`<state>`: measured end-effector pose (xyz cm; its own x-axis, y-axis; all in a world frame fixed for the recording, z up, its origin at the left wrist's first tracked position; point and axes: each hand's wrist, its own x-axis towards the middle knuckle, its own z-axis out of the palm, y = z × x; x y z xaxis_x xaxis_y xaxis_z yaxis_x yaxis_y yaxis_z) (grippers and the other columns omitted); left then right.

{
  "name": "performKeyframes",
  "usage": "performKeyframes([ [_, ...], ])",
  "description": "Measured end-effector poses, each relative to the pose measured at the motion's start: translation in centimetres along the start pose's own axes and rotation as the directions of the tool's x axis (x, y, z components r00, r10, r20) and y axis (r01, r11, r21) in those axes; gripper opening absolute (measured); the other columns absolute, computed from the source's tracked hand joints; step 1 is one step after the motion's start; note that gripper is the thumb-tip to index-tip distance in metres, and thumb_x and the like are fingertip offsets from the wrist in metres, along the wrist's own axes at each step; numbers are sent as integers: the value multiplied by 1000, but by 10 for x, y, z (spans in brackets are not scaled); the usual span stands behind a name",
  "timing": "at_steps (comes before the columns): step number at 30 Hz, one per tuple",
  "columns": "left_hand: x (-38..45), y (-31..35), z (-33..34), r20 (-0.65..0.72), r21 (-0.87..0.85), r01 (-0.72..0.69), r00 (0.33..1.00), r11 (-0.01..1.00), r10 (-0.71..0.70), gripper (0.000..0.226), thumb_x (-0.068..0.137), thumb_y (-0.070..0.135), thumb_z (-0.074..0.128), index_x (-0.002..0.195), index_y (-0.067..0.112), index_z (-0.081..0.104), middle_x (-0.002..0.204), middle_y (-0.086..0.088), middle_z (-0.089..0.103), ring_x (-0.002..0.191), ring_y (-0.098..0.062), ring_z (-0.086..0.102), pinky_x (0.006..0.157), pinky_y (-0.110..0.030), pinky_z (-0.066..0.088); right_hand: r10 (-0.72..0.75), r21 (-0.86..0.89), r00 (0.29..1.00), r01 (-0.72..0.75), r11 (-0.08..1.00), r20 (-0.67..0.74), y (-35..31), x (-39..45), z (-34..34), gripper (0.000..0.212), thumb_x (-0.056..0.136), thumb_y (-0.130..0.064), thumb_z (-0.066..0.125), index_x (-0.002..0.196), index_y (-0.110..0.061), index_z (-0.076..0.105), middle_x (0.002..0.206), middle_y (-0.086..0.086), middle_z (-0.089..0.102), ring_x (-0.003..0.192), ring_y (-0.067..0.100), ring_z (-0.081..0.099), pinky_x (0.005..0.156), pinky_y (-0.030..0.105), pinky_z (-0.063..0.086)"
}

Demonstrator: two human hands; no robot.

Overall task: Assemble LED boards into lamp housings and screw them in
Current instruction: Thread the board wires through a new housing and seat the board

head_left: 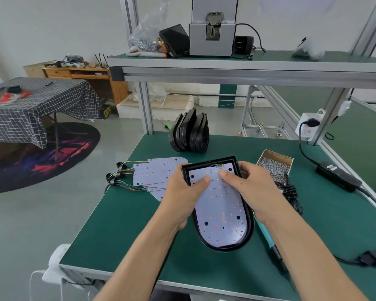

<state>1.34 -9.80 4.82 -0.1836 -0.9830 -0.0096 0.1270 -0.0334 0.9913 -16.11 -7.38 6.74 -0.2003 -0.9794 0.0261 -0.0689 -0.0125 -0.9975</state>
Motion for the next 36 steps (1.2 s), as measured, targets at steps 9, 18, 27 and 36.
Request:
performKeyframes([
  [9, 7, 2, -4, -151, -88, -7, 989, 996, -7, 20, 97, 6, 70, 116, 12, 64, 107, -3, 79, 102, -23, 76, 88, -42, 60, 30, -81, 992, -20, 996, 121, 7, -22, -16, 18, 96, -17, 73, 112, -23, 76, 105, -6, 79, 102, 11, 74, 91, 26, 56],
  [18, 8, 4, -8, -159, -118, -15, 987, 993, -4, 23, 99, 7, 67, 122, 9, 62, 111, -4, 79, 104, -23, 76, 85, -39, 61, 37, -150, 994, -21, 988, 102, 28, -41, -12, 9, 96, -15, 73, 102, -19, 77, 99, -2, 80, 98, 26, 75, 97, 50, 57],
  [27, -1, 5, -3, -174, -63, -45, 984, 997, 33, 31, 94, 16, 77, 121, 7, 64, 112, -8, 78, 107, -28, 74, 96, -48, 59, 30, -72, 998, -26, 997, 49, 39, -46, -8, 16, 100, -10, 66, 105, -20, 78, 102, -4, 81, 100, 22, 75, 97, 42, 57],
  [36, -4, 3, 3, -238, -160, -28, 971, 987, -11, 25, 96, 7, 72, 120, 12, 64, 108, -6, 79, 104, -28, 75, 90, -45, 61, -36, -59, 996, 31, 998, -79, 43, -47, 0, 18, 98, -8, 68, 89, -21, 76, 75, -12, 75, 66, 4, 62, 65, 16, 48],
])
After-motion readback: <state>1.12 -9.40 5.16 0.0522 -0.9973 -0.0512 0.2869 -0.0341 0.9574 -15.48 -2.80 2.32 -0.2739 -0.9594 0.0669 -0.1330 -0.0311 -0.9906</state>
